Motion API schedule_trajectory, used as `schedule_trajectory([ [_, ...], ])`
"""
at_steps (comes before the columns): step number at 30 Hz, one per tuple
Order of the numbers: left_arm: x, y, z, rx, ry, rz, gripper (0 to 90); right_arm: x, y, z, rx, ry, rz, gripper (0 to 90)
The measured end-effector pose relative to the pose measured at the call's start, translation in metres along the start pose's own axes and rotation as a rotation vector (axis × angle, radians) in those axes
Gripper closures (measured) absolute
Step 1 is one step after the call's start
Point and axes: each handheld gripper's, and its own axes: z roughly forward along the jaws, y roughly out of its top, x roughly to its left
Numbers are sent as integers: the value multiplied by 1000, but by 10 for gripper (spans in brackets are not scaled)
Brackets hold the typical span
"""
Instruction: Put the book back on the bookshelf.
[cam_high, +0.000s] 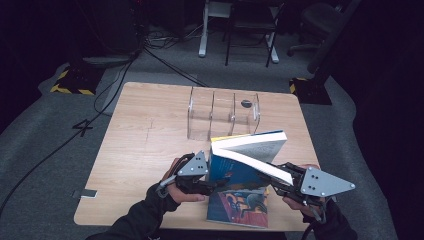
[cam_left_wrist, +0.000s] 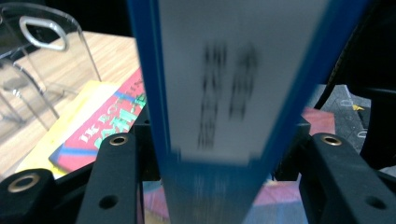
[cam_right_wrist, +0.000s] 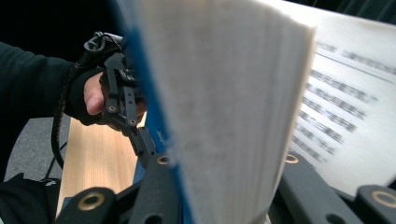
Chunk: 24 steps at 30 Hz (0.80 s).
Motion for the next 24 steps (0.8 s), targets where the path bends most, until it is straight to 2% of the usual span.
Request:
schedule_trajectory([
  [2,0,4,1,6,-13,-13,509,-1,-4,-4,1,-18,21,682],
  [4,1,6,1,3,-26,-4,528,-3,-9,-9,5,-43,44,655],
  [6,1,9,1,-13,-22,-5,531,-3,-12,-13,13,-79,51,625],
  [7,1,12,0,-19,-14,12,530,-3,-14,-15,16,-95,60,620],
  [9,1,15,0,-34,-12,11,531,-3,-15,-17,25,-111,57,609],
  [10,1,19,-1,-58,-18,5,533,-2,-19,-20,37,-166,63,585],
  [12,1,23,-1,-74,-16,17,539,-2,-21,-21,46,-177,67,565],
  [13,1,25,-1,-85,-20,13,539,-1,-26,-23,50,-204,54,518],
  [15,1,28,-1,-95,-20,20,545,0,-32,-22,75,-233,56,484],
  [17,2,31,-3,-113,-24,24,547,0,-40,-18,103,-231,74,450],
  [19,2,31,-3,-127,-29,15,550,-2,-50,-14,107,-218,97,416],
  [21,2,31,-3,-136,-33,7,552,-3,-56,-9,117,-200,107,398],
  [24,3,34,-6,-174,-31,-5,548,-4,-61,-3,140,-186,107,394],
])
